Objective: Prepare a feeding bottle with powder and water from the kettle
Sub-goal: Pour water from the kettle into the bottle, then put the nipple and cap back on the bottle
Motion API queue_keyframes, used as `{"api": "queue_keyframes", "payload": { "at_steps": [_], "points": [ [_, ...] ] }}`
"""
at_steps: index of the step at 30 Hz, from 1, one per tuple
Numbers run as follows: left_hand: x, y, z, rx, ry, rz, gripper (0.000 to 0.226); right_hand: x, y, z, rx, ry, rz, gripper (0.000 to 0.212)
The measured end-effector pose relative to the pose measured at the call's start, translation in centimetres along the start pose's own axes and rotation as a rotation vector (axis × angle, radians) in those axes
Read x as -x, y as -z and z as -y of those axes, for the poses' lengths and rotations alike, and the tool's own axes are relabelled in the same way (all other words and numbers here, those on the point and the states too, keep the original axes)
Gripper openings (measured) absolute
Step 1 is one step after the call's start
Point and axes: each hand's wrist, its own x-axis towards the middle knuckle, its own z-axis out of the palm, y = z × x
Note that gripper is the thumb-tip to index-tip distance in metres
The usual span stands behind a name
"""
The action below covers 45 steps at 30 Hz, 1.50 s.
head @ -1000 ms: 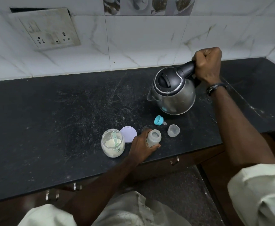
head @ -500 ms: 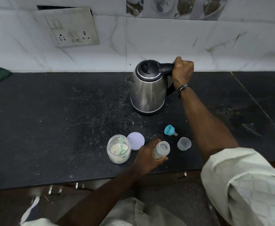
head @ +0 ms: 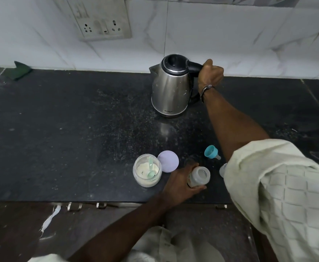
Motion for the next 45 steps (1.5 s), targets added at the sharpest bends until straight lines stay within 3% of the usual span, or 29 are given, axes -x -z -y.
{"api": "queue_keyframes", "payload": {
  "at_steps": [13, 20, 25, 30, 33, 39, 45],
  "points": [
    [0.1, -0.2, 0.0, -0.022, -0.017, -0.043, 0.068, -1.6, -2.0, -0.2, 0.015, -0.028, 0.046, 0.042],
    [0.2, -0.2, 0.1, -0.007, -0.021, -0.020, 0.071, -2.1, -0.2, -0.2, -0.013, -0.045, 0.244, 0.033],
    [0.2, -0.2, 0.0, 0.009, -0.010, -0.012, 0.071, -1.0, 1.4, -1.6, -0.031, -0.024, 0.092, 0.057],
    [0.2, -0.3, 0.1, 0.034, 0.002, 0.003, 0.073, 0.1, 4.2, -5.1, -0.139, -0.098, 0.036, 0.053],
    [0.2, -0.3, 0.3, 0.022, -0.007, -0.004, 0.075, 1.4, 6.6, -7.2, -0.130, -0.049, 0.115, 0.038],
    [0.2, -0.6, 0.8, 0.049, -0.017, -0.023, 0.072, 4.6, 11.8, -9.9, 0.325, 0.089, 0.530, 0.013],
    [0.1, -0.8, 0.9, 0.045, -0.018, -0.030, 0.072, 6.2, 16.9, -11.0, 0.833, 0.098, 0.848, 0.091]
  ]
}}
